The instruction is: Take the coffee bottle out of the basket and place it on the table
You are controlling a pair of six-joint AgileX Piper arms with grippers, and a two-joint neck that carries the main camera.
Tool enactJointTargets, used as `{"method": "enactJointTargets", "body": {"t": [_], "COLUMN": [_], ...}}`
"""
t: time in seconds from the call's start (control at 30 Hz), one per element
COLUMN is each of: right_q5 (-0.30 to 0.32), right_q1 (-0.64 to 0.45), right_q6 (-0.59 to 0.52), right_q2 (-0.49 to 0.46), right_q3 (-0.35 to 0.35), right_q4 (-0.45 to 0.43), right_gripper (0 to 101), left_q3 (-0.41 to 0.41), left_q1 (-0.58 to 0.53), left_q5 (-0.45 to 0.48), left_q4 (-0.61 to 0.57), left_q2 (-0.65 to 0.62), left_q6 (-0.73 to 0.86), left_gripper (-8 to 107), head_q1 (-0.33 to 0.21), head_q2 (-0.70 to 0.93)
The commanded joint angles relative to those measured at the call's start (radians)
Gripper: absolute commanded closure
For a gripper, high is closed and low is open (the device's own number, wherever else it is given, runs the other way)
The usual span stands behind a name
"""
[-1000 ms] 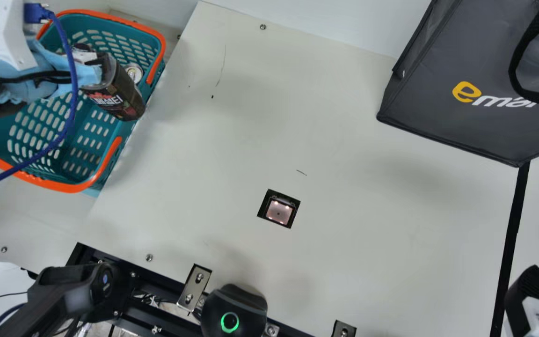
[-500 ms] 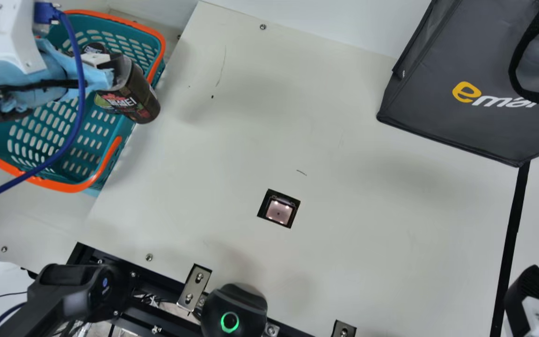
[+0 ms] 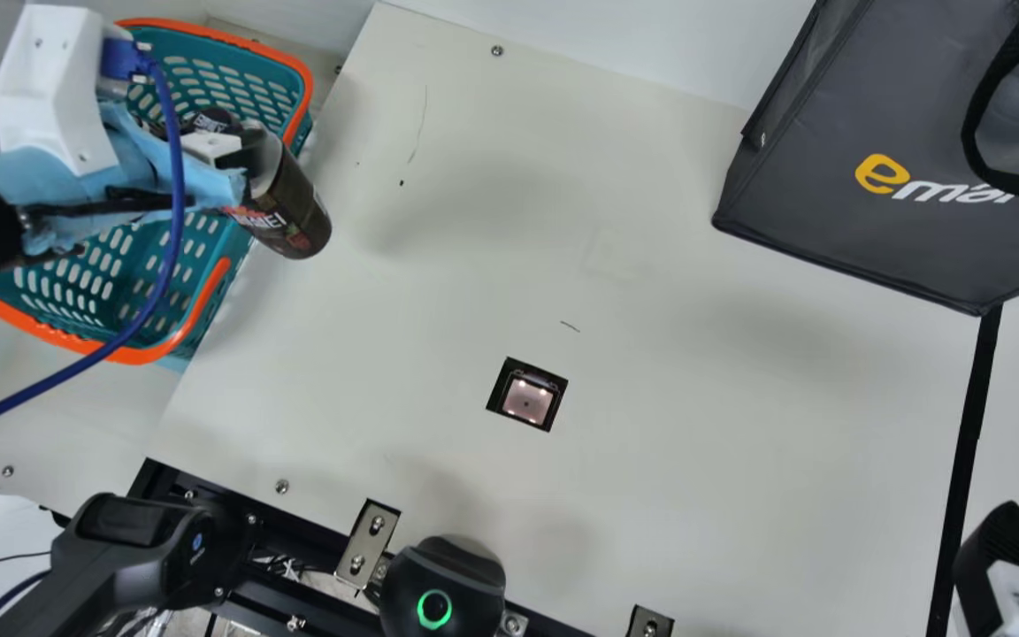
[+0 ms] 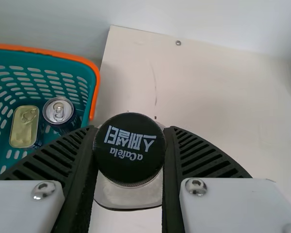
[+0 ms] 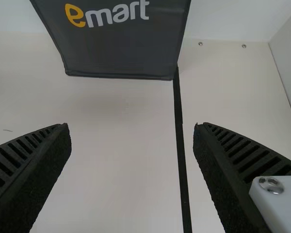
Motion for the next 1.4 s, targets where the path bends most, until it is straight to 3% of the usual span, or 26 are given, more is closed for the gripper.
{"method": "enactJointTargets", "body": {"t": [0.0, 1.37], "right_q5": [0.0, 0.0], "right_q1": [0.0, 0.0], "right_q6": [0.0, 0.0], "right_q2": [0.0, 0.0], "right_q3": [0.0, 0.0], "right_q4": [0.0, 0.0], "right_gripper": [10, 10], "left_q3": [0.008, 0.274], "left_q1": [-0.008, -0.237], "left_q5": [-0.004, -0.19], "left_q4": [0.006, 0.17], "left_q2": [-0.006, -0.084], "left_q6": [-0.002, -0.128], "left_gripper": [89, 89], "head_q1": [-0.026, -0.026], "head_q2": [0.002, 0.002]}}
